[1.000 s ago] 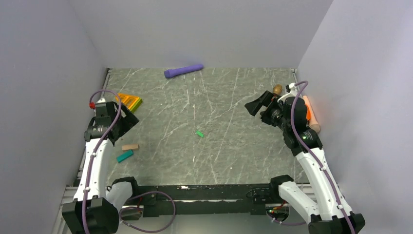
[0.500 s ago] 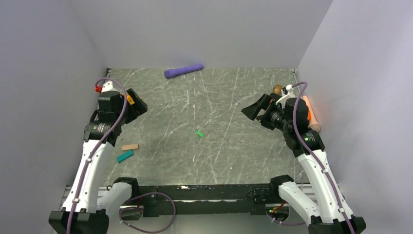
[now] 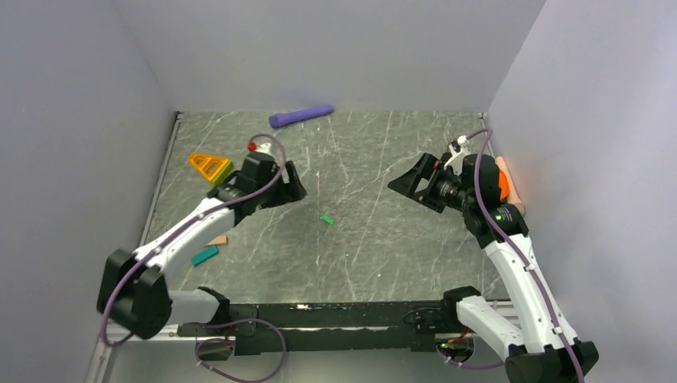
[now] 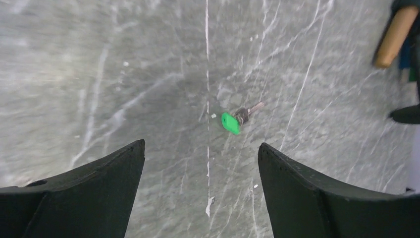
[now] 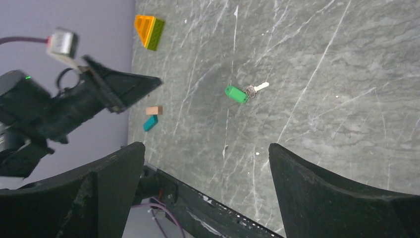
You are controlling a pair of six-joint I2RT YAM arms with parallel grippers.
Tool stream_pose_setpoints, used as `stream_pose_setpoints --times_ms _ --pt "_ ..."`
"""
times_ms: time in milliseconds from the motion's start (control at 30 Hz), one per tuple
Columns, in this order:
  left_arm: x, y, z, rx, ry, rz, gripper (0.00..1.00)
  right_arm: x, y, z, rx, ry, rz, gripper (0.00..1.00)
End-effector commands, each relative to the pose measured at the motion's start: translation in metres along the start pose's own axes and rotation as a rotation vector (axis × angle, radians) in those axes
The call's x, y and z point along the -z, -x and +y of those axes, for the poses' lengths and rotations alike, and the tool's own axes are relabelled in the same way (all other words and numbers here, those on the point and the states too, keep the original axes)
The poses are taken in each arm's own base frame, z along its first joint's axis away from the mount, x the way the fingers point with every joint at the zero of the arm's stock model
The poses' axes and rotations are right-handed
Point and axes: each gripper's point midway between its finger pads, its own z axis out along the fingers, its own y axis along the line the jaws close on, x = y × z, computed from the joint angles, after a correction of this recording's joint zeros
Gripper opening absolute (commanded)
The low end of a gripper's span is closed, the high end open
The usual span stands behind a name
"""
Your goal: Remove the keys from the keyring
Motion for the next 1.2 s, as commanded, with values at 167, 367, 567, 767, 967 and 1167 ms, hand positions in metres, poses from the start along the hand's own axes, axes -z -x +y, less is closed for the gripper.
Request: stream_pose_setpoints --times_ms 167,367,567,767,967,1167 --pt "-0.069 -0.049 -0.050 -0.014 -0.166 0.158 0.80 0.016 -0.014 0.003 -0.002 0.003 0.041 1.00" --pt "-0.094 -0.074 -0.050 -0.061 -0.166 0.259 0.72 0.015 -0.015 -0.001 0.001 -0.022 0.058 1.00" --pt "-0.105 -0.091 -0.048 -0.060 -0.177 0.311 0.62 0.013 -0.014 -0.004 0.009 -0.043 0.068 1.00" --pt "-0.108 -0.103 -0.047 -0.059 -0.179 0.347 0.56 0.008 -0.014 -0.008 0.006 -0.055 0.081 1.00" --pt "-0.114 -0.111 -0.044 -0.053 -0.175 0.364 0.51 0.005 -0.017 -0.009 0.002 -0.050 0.092 1.00" --pt "-0.119 -0.111 -0.044 -0.061 -0.163 0.374 0.40 0.005 -0.017 -0.009 0.002 -0.049 0.095 1.00"
